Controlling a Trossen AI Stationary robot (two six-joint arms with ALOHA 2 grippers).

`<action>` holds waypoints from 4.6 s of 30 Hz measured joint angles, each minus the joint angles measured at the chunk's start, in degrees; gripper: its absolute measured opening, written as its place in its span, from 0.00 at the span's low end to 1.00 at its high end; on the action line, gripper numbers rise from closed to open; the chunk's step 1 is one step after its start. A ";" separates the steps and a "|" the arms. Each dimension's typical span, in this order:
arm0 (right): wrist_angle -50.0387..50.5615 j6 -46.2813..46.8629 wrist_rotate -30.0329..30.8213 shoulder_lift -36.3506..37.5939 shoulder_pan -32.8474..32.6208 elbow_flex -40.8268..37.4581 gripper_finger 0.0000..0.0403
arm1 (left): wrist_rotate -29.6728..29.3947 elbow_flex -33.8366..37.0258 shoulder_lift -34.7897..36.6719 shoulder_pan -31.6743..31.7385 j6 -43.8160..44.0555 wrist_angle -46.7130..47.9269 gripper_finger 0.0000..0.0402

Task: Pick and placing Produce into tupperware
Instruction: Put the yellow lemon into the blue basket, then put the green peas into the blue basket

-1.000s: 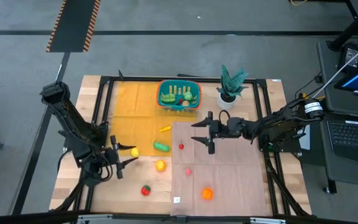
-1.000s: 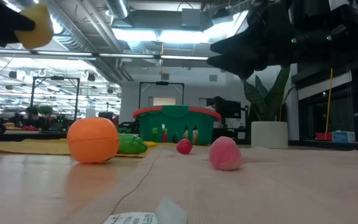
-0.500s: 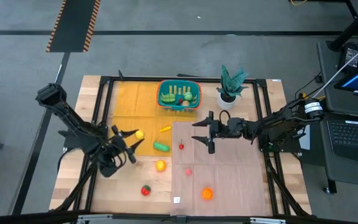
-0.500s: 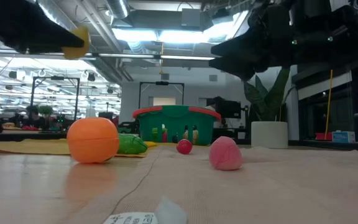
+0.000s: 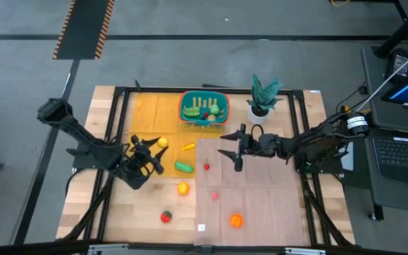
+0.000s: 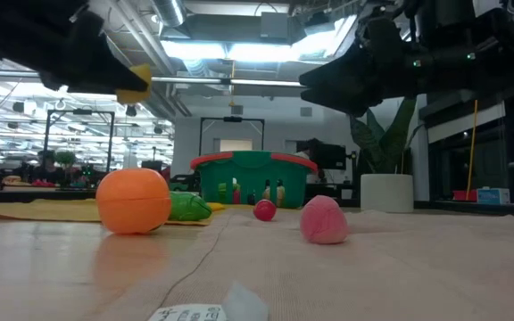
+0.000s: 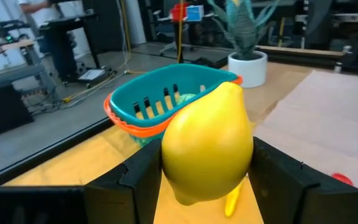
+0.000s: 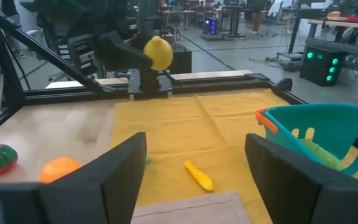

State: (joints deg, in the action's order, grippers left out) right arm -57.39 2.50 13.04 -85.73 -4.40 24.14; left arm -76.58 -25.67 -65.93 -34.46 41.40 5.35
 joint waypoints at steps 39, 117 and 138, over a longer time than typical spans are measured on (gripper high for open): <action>2.53 -1.19 1.13 0.00 8.04 0.00 0.68 | 67.61 -0.02 -7.28 55.11 -40.56 -44.90 0.49; 9.25 -1.57 -23.80 -0.04 17.75 0.02 0.68 | 92.25 -47.50 -44.06 71.41 -60.04 8.67 0.51; 8.97 -1.04 -23.71 -0.04 17.75 0.01 0.68 | 90.97 -47.47 -32.13 69.55 -60.10 11.19 0.78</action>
State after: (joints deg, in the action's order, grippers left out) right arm -48.42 1.46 -10.67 -85.78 13.34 24.15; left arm 14.39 -73.14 -98.06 35.09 -18.70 16.54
